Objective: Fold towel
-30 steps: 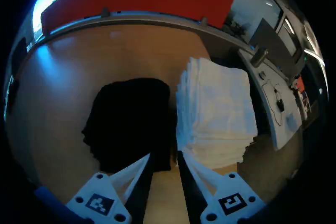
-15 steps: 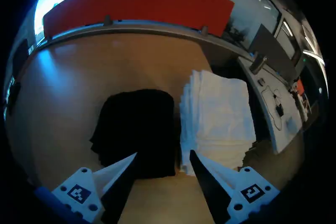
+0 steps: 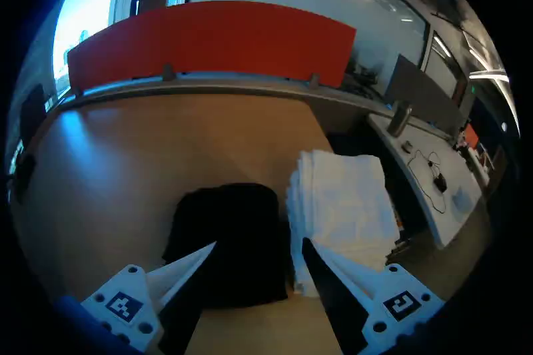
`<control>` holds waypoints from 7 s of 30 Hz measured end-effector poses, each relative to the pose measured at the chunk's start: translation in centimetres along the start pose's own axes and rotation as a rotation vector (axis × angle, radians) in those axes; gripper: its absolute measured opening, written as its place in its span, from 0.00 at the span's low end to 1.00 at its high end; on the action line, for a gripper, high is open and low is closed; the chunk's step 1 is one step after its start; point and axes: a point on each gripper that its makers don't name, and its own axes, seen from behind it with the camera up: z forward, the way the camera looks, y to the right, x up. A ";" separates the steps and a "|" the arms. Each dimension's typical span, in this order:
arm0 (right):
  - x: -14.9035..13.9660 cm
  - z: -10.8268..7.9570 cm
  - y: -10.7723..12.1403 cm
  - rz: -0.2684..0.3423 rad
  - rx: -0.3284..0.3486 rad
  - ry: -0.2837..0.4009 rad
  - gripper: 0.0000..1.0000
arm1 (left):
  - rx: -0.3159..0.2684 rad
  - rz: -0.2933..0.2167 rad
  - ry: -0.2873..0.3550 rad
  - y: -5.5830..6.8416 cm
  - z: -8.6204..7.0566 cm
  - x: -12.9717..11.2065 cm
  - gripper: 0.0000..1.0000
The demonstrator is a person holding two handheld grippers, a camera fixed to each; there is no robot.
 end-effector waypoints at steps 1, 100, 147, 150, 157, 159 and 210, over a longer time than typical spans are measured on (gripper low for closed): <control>0.4 -0.1 -0.1 0.007 0.002 0.018 0.89 | -0.001 0.001 0.002 0.0 0.1 0.1 0.98; 21.7 -12.7 -23.7 0.074 0.136 0.700 1.00 | -0.009 -0.090 0.563 -3.3 0.8 17.0 0.98; 20.7 -13.5 -25.9 0.170 0.113 0.670 1.00 | 0.110 0.000 0.626 -3.7 4.7 10.5 0.98; 20.0 -13.2 -26.0 0.174 0.110 0.669 1.00 | 0.106 -0.008 0.629 -3.6 5.4 9.5 0.98; 18.3 -12.0 -26.6 0.159 0.109 0.672 1.00 | 0.105 -0.023 0.632 -3.8 6.9 7.3 0.98; 18.0 -11.7 -26.8 0.155 0.107 0.672 1.00 | 0.105 -0.024 0.633 -3.8 7.3 6.8 0.98; 16.4 -8.8 -27.1 0.115 0.112 0.682 1.00 | 0.088 -0.074 0.635 -3.8 10.1 2.9 0.98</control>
